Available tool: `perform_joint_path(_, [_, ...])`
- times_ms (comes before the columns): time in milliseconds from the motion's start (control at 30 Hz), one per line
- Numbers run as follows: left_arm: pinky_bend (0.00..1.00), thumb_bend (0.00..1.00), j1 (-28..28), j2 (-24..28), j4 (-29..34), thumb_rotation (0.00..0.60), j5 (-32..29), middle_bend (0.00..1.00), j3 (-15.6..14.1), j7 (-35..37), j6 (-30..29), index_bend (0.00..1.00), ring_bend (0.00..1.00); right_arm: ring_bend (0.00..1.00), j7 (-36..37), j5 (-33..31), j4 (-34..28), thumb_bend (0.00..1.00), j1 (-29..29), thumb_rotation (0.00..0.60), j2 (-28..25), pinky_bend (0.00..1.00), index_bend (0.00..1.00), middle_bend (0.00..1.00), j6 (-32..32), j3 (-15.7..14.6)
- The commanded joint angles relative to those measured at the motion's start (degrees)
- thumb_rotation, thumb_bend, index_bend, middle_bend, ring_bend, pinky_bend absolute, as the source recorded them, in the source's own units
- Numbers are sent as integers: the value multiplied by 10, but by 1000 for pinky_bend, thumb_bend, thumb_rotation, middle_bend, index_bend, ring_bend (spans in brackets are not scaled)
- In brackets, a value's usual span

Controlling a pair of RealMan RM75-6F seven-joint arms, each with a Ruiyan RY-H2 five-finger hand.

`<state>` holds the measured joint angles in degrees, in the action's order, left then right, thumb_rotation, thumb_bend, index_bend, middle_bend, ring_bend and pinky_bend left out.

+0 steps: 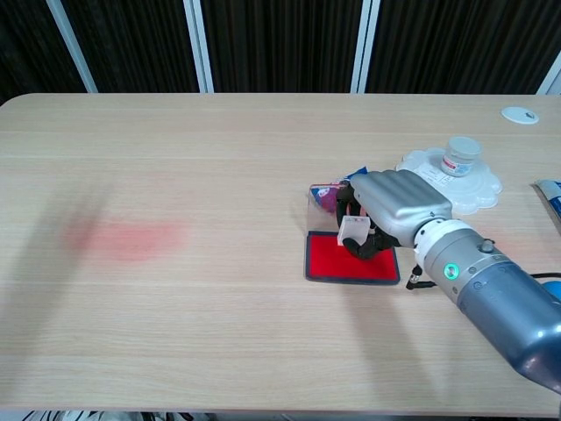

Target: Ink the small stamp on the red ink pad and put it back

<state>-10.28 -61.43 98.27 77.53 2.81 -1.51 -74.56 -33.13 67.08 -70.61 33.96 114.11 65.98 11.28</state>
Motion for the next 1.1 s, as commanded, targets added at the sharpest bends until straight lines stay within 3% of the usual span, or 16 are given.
perform_joint_path(33, [0, 1, 0, 0, 0, 600, 0, 0, 0, 0, 0, 0, 0, 507, 3, 0, 8, 565, 1, 600, 4, 510, 761, 626, -2, 0])
perform_joint_path(700, [0, 1, 0, 1, 1, 600, -1, 0, 0, 1, 2, 0, 0, 508, 11, 4, 26, 566, -2, 600, 12, 510, 761, 625, -4, -1])
perform_joint_path(1100, [0, 1, 1, 1, 0, 600, 2, 0, 0, 1, -3, 0, 0, 507, -3, 37, -48, 566, -7, 600, -34, 510, 760, 624, 35, 4])
